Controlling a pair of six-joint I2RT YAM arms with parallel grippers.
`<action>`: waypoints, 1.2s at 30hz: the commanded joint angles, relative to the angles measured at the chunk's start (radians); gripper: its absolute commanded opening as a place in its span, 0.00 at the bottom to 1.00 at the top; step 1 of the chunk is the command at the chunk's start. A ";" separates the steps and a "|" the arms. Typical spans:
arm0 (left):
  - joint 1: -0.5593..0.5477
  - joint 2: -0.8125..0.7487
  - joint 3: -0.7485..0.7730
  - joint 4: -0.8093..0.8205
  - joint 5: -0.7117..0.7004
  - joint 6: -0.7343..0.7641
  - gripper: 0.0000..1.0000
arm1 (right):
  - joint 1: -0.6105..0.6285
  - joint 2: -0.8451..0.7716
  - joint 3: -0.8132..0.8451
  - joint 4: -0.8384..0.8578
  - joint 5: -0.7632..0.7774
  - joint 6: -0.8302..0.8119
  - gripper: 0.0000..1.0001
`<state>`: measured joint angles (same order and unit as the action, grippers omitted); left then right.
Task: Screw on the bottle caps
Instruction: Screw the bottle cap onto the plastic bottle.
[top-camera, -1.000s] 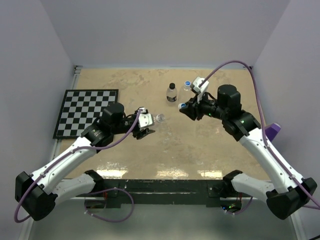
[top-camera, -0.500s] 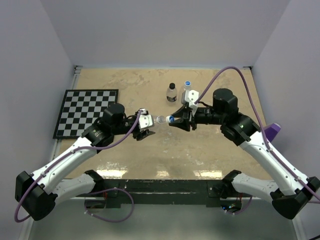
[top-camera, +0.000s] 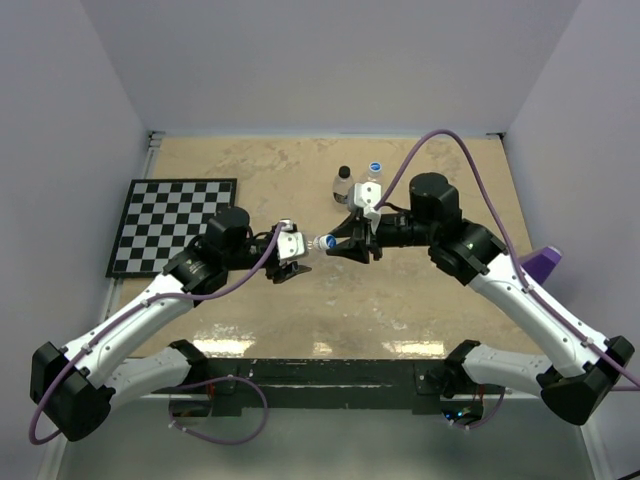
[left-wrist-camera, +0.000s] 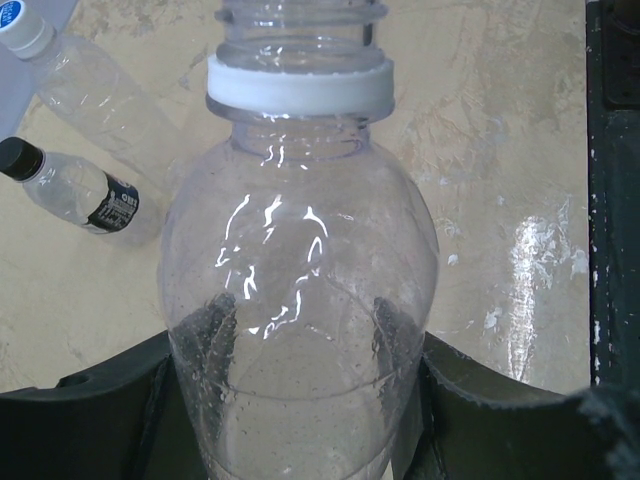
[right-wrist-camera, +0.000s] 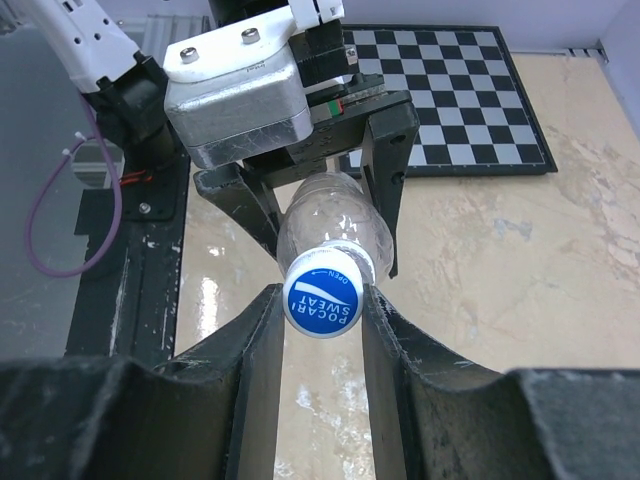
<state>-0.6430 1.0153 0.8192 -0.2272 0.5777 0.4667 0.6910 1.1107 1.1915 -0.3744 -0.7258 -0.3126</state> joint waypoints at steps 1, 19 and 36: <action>-0.007 -0.012 -0.003 0.028 0.053 0.030 0.36 | 0.007 0.000 0.039 0.012 0.015 -0.023 0.06; -0.011 -0.043 -0.011 0.042 0.031 0.029 0.29 | 0.007 -0.020 0.023 -0.014 0.072 -0.019 0.05; -0.012 -0.017 -0.003 0.083 0.116 -0.008 0.24 | 0.013 0.063 0.054 -0.144 0.015 -0.105 0.02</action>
<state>-0.6483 1.0080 0.8021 -0.2428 0.6170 0.4721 0.7002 1.1370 1.2190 -0.4606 -0.7292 -0.3958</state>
